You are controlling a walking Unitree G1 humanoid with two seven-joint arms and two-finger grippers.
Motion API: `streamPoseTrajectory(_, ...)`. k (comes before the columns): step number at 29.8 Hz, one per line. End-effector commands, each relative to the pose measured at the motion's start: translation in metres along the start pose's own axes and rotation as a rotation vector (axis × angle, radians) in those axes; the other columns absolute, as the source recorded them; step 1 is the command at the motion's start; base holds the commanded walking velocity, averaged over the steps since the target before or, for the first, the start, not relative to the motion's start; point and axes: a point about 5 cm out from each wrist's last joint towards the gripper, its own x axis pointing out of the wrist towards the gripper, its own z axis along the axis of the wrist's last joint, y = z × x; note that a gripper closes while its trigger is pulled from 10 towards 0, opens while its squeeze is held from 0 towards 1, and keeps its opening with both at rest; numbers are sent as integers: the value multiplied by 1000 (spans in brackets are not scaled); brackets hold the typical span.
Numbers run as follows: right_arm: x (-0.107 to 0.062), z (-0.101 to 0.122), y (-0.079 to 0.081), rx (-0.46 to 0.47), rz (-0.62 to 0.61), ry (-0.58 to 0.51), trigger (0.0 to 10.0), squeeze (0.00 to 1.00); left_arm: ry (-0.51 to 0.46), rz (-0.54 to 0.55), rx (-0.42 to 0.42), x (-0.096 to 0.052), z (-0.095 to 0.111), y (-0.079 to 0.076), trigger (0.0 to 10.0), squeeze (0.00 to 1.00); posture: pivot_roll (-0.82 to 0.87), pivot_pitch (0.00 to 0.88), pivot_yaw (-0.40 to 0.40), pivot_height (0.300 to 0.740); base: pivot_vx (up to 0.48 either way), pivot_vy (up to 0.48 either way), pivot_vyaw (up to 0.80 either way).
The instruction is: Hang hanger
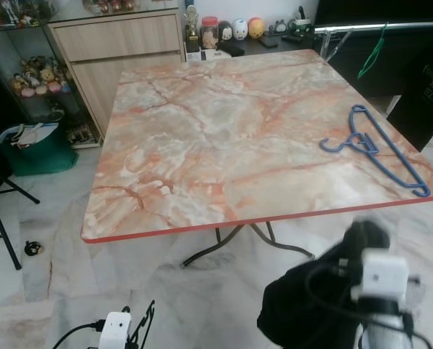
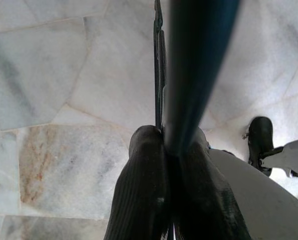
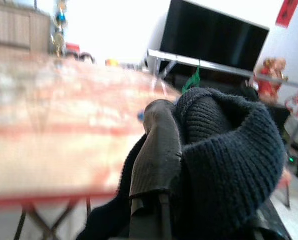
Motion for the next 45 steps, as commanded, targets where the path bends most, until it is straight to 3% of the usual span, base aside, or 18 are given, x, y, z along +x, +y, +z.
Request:
streamPoseTrajectory(1, 4, 9, 0, 13, 1, -26, 10000, 0, 10, 12, -3, -1, -3, 3, 10000, 0, -17, 0, 50, 740, 0, 0, 0)
streamPoseTrajectory(2, 19, 24, 11, 46, 32, -72, 10000, 0, 8, 15, -6, -1, -2, 3, 10000, 0, -27, 0, 57, 740, 0, 0, 0)
streamPoseTrajectory(3, 19, 24, 11, 46, 32, -72, 10000, 0, 8, 15, -6, -1, -2, 3, 10000, 0, -27, 0, 57, 740, 0, 0, 0)
streamPoseTrajectory(6, 40, 38, 31, 48, 94, -117, 10000, 0, 3, 22, -12, -1, -1, 3, 10000, 0, -14, 0, 59, 740, 0, 0, 0)
streamPoseTrajectory(10, 50, 51, 38, 89, 103, -158, 10000, 0, -8, 31, -34, -1, -1, 3, 10000, 0, -13, 0, 63, 740, 0, 0, 0)
streamPoseTrajectory(15, 53, 66, 40, 100, 132, -185, 10000, 0, -6, 42, -41, -1, -1, 4, 10000, 0, -18, 0, 65, 740, 0, 0, 0)
streamPoseTrajectory(31, 53, 69, 50, 116, 203, -149, 10000, 0, -11, 54, -48, -1, -1, 5, 10000, 0, -12, 0, 59, 740, 0, 0, 0)
streamPoseTrajectory(45, 57, 77, 51, 108, 225, -178, 10000, 0, -8, 56, -43, -1, -3, 4, 10000, 0, -14, 0, 51, 740, 247, 0, 0)
